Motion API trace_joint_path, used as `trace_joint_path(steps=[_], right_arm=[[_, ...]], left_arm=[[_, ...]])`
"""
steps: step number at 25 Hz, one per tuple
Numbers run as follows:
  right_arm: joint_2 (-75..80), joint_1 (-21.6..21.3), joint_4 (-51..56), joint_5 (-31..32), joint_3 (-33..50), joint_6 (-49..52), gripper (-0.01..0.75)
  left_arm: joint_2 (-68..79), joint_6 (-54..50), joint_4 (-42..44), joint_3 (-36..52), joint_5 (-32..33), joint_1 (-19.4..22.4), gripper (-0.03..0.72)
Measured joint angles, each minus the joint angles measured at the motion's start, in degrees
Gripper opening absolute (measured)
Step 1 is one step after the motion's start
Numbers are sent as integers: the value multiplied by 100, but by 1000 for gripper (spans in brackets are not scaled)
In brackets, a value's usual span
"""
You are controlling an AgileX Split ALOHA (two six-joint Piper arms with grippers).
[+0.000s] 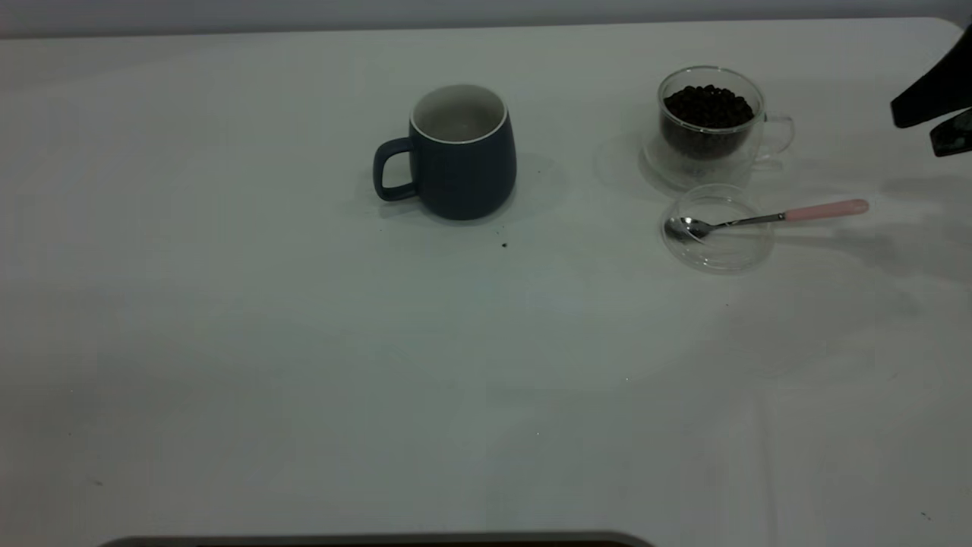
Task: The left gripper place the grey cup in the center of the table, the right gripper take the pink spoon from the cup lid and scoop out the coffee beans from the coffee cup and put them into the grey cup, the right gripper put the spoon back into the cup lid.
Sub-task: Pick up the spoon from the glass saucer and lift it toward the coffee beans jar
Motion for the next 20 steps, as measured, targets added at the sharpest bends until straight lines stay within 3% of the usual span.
trace_joint_path(steps=[3, 14, 20], right_arm=[[367, -141, 87, 353, -252, -135, 591], [1589, -181, 580, 510, -729, -400, 591], [1943, -169, 1217, 911, -747, -737, 591]], left_arm=[[0, 5, 0, 0, 0, 0, 567], [0, 10, 0, 0, 5, 0, 567], [0, 16, 0, 0, 5, 0, 567]])
